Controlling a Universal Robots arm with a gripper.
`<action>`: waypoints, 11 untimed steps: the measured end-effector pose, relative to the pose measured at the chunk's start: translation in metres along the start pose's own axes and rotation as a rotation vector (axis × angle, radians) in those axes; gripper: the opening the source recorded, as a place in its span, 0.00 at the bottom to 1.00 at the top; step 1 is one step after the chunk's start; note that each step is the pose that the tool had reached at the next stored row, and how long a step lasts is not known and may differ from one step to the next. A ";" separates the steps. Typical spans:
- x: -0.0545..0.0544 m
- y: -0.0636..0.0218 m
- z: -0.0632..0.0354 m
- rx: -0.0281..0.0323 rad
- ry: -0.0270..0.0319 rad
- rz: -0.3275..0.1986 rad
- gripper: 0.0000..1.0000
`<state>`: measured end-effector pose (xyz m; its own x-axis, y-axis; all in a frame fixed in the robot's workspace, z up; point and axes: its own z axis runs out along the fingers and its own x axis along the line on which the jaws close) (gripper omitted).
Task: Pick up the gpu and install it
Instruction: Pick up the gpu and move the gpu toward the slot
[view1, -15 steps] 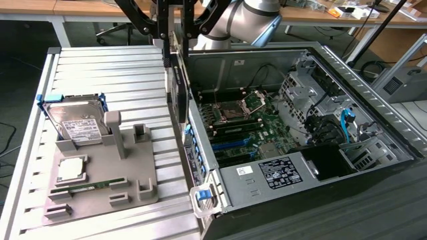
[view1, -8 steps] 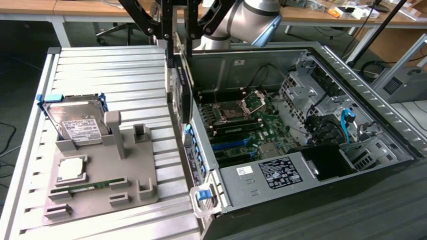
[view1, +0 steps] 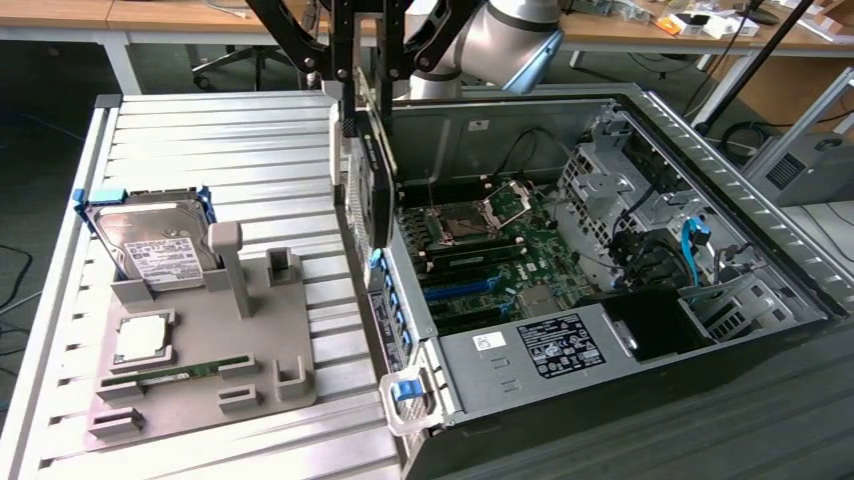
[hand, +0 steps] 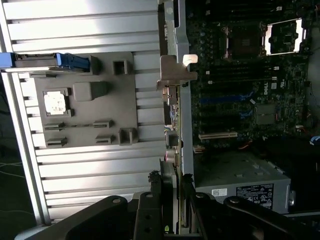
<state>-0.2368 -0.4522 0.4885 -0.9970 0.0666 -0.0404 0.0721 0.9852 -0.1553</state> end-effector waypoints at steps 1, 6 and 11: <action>-0.001 0.0001 0.0001 0.0013 -0.0001 0.000 0.27; -0.005 0.0004 0.0005 0.0099 -0.0007 0.000 0.27; -0.009 0.0007 0.0009 0.0169 -0.0012 0.000 0.27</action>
<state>-0.2282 -0.4522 0.4879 -0.9970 0.0659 -0.0415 0.0721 0.9825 -0.1720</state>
